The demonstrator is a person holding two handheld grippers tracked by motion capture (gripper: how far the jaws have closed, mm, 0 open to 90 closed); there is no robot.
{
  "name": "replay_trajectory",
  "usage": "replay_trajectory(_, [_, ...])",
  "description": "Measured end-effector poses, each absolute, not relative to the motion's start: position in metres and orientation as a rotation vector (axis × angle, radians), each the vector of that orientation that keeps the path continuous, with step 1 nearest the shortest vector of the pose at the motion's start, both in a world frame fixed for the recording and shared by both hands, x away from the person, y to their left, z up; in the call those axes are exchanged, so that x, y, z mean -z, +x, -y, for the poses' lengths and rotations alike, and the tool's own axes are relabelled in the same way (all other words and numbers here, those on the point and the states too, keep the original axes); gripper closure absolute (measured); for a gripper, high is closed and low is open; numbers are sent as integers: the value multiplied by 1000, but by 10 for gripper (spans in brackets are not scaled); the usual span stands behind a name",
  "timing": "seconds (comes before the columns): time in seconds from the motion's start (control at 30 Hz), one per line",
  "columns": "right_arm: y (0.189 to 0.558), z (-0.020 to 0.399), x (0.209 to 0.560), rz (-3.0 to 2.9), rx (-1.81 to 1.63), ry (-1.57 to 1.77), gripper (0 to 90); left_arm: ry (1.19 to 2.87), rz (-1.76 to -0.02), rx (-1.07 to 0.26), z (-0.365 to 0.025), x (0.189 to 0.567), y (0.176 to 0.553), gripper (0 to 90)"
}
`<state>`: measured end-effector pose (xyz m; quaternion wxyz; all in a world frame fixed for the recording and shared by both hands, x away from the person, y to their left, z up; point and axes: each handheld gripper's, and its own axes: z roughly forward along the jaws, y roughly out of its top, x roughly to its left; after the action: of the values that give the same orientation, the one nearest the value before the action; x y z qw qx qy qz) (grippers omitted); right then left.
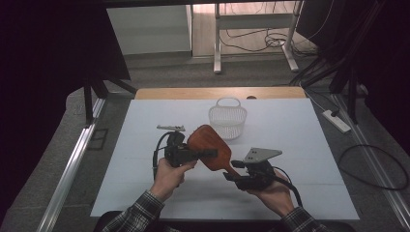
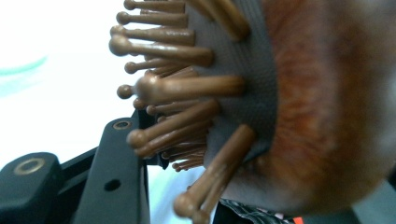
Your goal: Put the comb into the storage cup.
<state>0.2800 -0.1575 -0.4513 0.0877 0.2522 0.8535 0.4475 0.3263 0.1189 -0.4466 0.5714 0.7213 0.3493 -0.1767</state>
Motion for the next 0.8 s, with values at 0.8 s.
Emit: replay_trajectory(0.8, [288,181,447,-2523,-1368,838,145,1756,-832,240,-129,430,325,524])
